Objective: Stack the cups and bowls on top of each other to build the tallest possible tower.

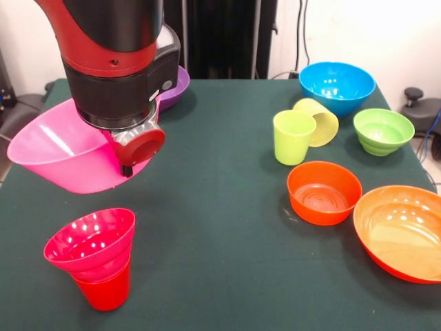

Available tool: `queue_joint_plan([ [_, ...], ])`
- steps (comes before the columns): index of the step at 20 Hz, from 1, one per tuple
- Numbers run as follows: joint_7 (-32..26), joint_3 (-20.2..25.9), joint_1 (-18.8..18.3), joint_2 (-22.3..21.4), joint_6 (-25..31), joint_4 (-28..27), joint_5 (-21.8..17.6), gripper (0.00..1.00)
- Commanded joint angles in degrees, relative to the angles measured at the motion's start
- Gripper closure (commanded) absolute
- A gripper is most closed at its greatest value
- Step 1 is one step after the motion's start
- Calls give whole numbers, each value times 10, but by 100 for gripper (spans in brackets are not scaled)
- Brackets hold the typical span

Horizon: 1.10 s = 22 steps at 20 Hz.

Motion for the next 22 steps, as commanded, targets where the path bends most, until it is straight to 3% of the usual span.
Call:
queue_joint_plan([
  [1, 42, 34, 11, 2, -20, 0, -17, 100],
  [9, 65, 32, 15, 10, -29, -24, -10, 100],
  [16, 82, 28, 12, 43, -113, -30, -20, 100],
  [22, 79, 18, 11, 59, -143, -32, -20, 100],
])
